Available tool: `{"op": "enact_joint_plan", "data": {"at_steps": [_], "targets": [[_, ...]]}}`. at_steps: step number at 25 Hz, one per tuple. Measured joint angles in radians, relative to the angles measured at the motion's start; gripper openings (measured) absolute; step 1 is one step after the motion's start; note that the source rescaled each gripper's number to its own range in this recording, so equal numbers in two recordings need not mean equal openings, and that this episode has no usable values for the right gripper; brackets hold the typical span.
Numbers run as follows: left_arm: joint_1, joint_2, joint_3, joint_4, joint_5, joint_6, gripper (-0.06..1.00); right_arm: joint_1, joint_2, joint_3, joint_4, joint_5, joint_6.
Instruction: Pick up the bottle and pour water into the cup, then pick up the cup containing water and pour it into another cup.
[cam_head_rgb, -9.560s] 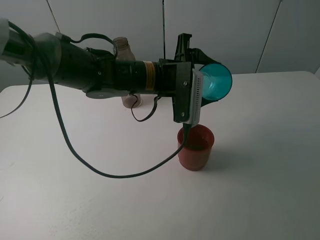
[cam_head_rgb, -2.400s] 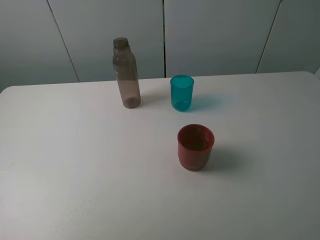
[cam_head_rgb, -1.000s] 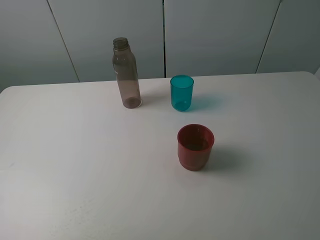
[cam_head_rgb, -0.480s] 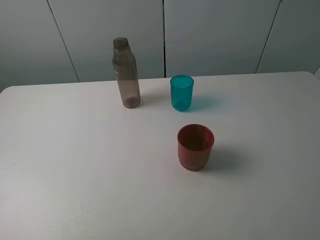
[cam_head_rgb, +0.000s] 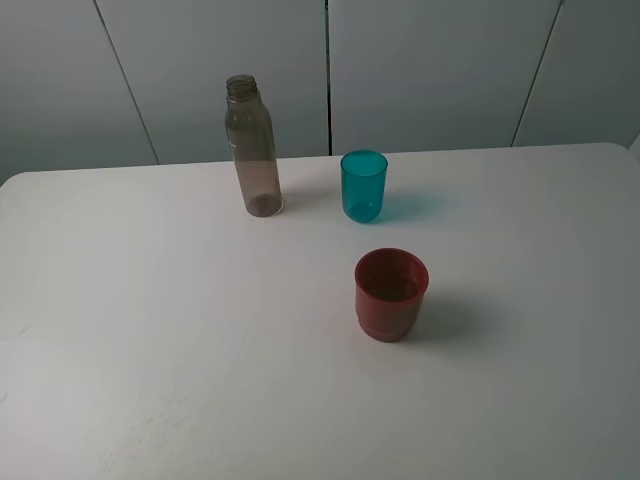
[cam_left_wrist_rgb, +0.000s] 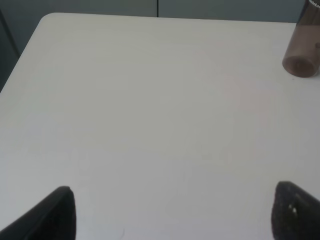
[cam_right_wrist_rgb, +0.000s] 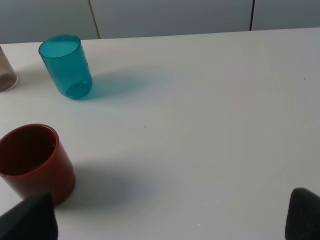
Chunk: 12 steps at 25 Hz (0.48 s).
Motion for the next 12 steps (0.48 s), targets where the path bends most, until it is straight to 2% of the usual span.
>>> {"op": "enact_joint_plan", "data": {"at_steps": [12], "targets": [[0.000, 0.000, 0.001, 0.000, 0.000, -0.002, 1.00, 0.000, 0.000, 0.000, 0.000, 0.000, 0.000]]}}
